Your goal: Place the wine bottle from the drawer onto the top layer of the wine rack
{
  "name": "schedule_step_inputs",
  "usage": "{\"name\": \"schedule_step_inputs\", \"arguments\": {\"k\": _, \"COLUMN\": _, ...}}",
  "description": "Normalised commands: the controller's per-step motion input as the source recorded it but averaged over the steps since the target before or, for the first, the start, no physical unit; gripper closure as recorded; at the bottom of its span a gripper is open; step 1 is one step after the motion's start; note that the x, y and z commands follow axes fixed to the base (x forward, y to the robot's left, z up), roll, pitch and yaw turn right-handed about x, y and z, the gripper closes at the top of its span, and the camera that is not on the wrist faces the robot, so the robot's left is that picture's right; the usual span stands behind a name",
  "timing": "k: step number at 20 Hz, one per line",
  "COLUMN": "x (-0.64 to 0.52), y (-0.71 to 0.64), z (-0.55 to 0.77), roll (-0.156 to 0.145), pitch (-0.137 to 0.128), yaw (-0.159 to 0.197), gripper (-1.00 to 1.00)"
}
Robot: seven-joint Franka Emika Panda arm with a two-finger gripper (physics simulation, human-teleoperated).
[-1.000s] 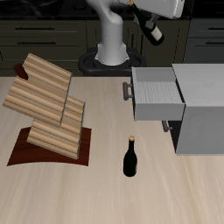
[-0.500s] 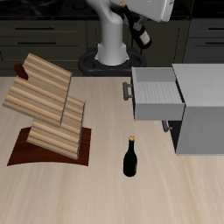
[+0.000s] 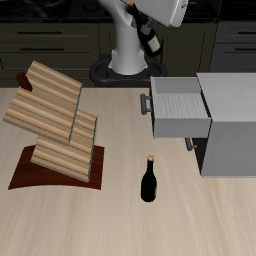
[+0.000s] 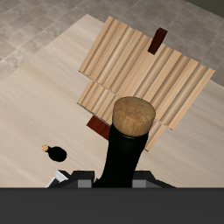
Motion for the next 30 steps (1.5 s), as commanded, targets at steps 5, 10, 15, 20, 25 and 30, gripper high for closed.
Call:
{"name": "schedule_step_inputs", "arguments": {"k": 5, "x": -0.04, "y": -0.14, "z": 0.0, "roll": -0.016, "pitch": -0.024, "yaw": -0.082, "gripper": 1.0}}
{"name": "schedule_step_inputs", "arguments": {"k": 10, "x": -0.03, "y": -0.05, "z": 0.04, "roll": -0.006, "pitch": -0.007, "yaw": -0.053, "gripper": 1.0}}
{"name": "schedule_step_inputs", "arguments": {"k": 15, "x": -0.01, "y": -0.08, "z": 0.08, "roll": -0.011, "pitch": -0.025, "yaw": -0.056, "gripper": 1.0}}
{"name": "schedule_step_inputs", "arguments": {"k": 20, "x": 0.02, "y": -0.11, "z": 0.03, "roll": -0.017, "pitch": -0.001, "yaw": -0.048, "gripper": 1.0}}
{"name": "schedule_step_inputs", "arguments": {"k": 25, "x": 0.06, "y": -0.08, "z": 0.03, "roll": -0.002, "pitch": 0.011, "yaw": -0.057, "gripper": 1.0}}
{"name": "schedule_step_inputs", "arguments": {"k": 30, "x": 0.17, "y": -0.13, "z": -0.01, "roll": -0.04, "pitch": 0.016, "yaw": -0.04, "gripper": 1.0}}
